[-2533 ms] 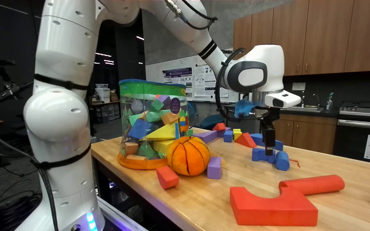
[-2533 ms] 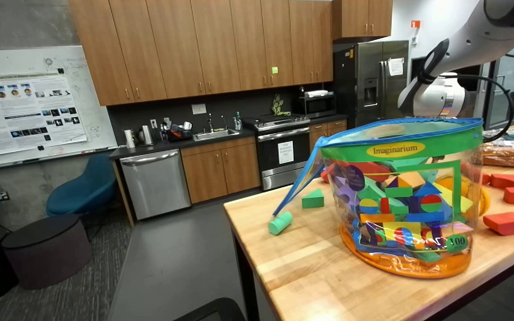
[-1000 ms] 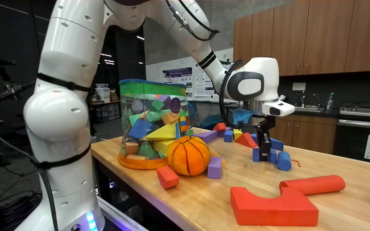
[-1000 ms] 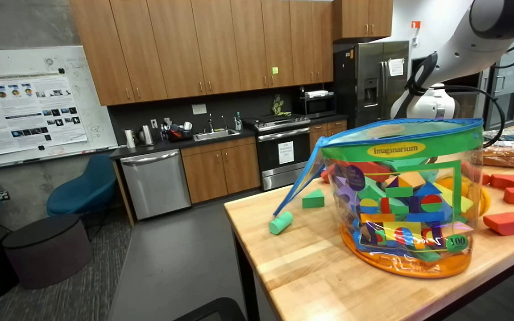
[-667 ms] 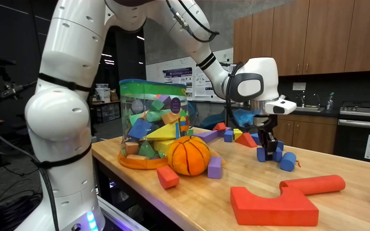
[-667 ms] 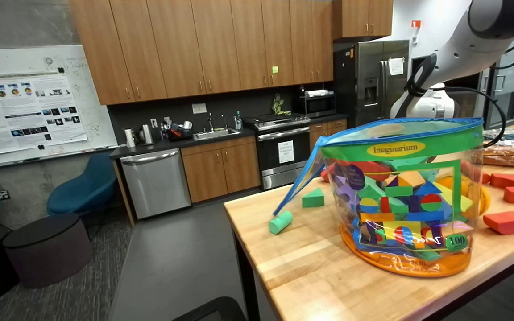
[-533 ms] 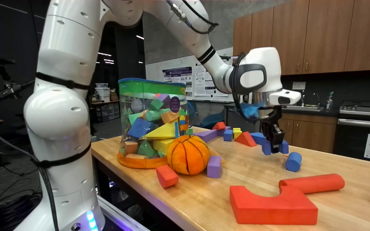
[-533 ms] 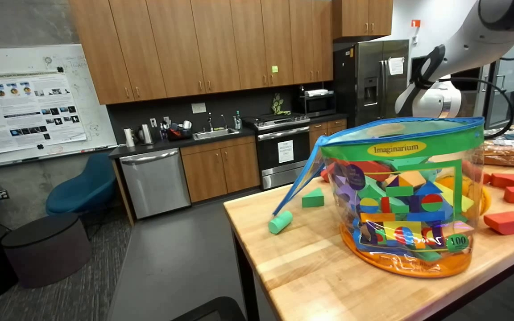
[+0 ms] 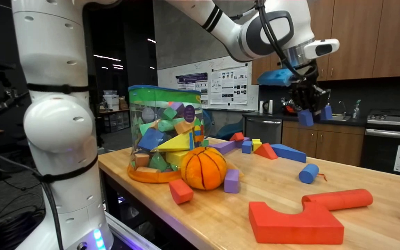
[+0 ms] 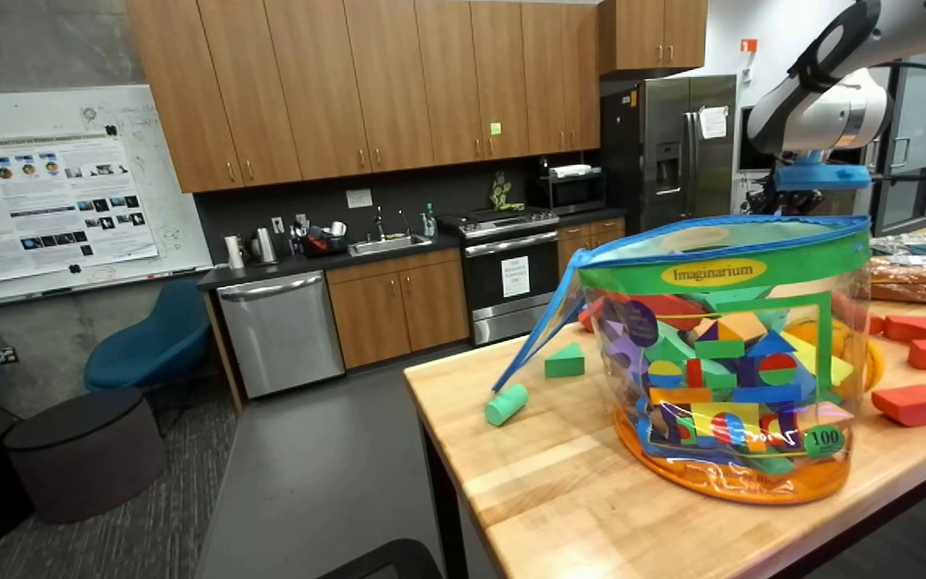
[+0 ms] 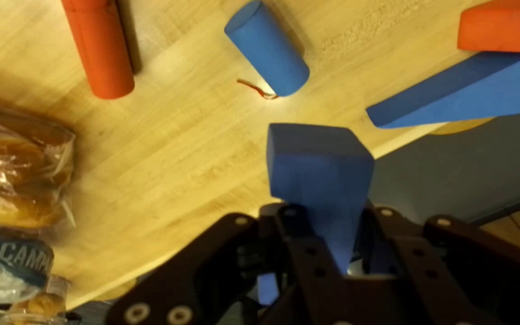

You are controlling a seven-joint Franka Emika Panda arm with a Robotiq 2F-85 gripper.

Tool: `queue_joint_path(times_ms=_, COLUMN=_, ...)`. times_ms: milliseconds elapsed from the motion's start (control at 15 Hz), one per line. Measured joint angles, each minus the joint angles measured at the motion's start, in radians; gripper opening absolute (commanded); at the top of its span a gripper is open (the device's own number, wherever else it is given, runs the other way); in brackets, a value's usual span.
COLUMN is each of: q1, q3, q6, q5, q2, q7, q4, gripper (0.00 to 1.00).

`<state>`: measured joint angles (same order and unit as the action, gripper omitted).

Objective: Pick up the blue square block with a curve and place it in the blocks bag

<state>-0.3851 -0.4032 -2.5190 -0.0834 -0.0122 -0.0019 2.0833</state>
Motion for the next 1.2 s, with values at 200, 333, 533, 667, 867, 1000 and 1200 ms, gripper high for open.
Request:
queue_joint_path(times_ms=200, q1=0.012, q3=0.017, q6=0.0, q5=-0.018, q2=0.085, q7=-0.063, q4=0.001, gripper=0.06)
queue_joint_path(times_ms=333, q1=0.025, q3=0.027, q6=0.0, q5=-0.023, q2=0.132, q7=-0.092, q4=0.001, gripper=0.06)
queue_joint_path(times_ms=533, q1=0.055, q3=0.039, q6=0.0, q5=-0.025, q2=0.199, q7=-0.136, q4=0.004, gripper=0.06)
queue_joint_path(times_ms=667, q1=0.084, q3=0.046, q6=-0.003, q5=-0.034, q2=0.249, q7=-0.173, q4=0.011, gripper=0.06)
queue_joint_path(times_ms=867, q1=0.142, q3=0.053, q6=-0.032, q5=-0.08, q2=0.336, q7=-0.241, q4=0.039, gripper=0.06)
queue_joint_path(times_ms=1000, q1=0.189, q3=0.053, q6=-0.043, q5=-0.121, q2=0.397, q7=-0.297, q4=0.067, gripper=0.06)
queue_joint_path(times_ms=1200, q1=0.262, q3=0.05, q6=-0.039, q5=-0.149, q2=0.489, q7=-0.384, q4=0.121, gripper=0.06)
